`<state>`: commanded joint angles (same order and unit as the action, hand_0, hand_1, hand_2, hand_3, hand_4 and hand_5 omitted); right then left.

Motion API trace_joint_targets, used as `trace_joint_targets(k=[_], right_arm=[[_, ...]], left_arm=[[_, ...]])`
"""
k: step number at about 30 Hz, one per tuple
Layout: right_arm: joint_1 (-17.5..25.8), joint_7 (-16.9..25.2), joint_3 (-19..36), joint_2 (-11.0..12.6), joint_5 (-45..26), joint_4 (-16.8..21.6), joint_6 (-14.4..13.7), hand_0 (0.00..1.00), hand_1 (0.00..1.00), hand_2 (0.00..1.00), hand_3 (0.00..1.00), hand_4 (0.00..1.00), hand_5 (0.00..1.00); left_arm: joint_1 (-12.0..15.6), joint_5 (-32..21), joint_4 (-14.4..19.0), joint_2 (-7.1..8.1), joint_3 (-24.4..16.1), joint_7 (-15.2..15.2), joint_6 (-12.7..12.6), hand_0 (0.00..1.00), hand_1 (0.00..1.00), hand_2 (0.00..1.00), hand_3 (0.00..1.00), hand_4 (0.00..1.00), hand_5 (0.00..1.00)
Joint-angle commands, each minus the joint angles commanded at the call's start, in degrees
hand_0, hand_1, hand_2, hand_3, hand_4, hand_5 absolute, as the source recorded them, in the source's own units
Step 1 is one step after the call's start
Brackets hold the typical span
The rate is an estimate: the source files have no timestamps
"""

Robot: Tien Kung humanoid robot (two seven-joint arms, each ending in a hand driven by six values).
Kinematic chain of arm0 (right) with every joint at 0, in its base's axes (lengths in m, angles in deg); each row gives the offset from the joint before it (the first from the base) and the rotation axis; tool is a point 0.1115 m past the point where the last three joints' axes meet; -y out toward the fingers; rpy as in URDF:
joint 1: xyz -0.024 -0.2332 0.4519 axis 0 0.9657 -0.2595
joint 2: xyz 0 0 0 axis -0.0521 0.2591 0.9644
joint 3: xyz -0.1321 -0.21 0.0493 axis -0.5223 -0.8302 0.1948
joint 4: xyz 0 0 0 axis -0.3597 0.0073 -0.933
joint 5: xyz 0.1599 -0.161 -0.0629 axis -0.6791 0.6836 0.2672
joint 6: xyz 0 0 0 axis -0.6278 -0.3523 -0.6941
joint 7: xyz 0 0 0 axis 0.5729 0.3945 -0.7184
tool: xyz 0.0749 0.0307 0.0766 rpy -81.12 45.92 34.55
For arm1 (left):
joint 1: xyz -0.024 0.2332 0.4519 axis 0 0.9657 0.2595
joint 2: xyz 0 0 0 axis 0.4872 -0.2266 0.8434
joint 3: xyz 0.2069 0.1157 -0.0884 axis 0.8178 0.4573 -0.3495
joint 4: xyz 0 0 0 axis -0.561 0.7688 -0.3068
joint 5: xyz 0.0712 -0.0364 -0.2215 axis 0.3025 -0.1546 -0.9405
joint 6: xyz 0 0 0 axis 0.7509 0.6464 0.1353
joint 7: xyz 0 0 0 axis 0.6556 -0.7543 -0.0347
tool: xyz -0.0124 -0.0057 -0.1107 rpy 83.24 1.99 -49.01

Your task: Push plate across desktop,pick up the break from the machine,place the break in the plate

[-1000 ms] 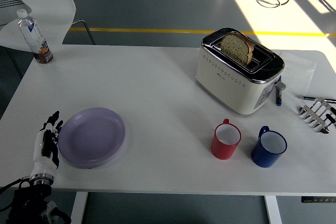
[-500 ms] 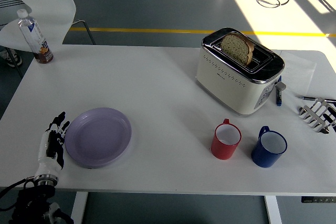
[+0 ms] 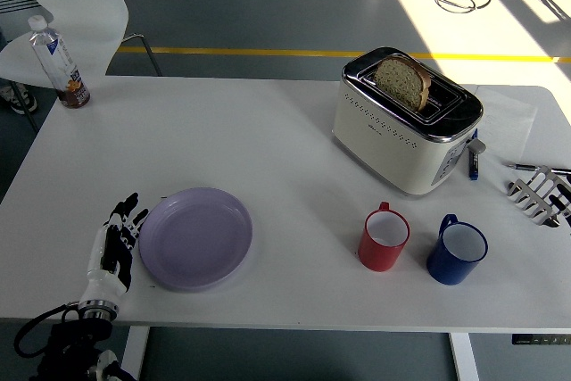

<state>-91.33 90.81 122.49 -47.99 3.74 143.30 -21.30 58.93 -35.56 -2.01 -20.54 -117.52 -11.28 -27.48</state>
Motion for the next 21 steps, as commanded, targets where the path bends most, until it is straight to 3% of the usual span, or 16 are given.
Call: trace_joint_targets(k=[12, 21], right_arm=[[-0.3, 0.1, -0.1, 0.0, 0.0, 0.0, 0.0, 0.710, 0.646, 0.672, 0.689, 0.540, 0.544], [-0.6, 0.1, -0.1, -0.1, 0.0, 0.0, 0.0, 0.710, 0.646, 0.671, 0.689, 0.543, 0.546]], left_arm=[[-0.5, -2.7, 1.8, 0.00, 6.2, -0.2, 0.6, 0.820, 0.859, 0.944, 0.851, 0.537, 0.998], [-1.1, -3.8, 2.0, 0.21, 8.2, 0.3, 1.4, 0.792, 0.855, 0.936, 0.845, 0.534, 0.998]])
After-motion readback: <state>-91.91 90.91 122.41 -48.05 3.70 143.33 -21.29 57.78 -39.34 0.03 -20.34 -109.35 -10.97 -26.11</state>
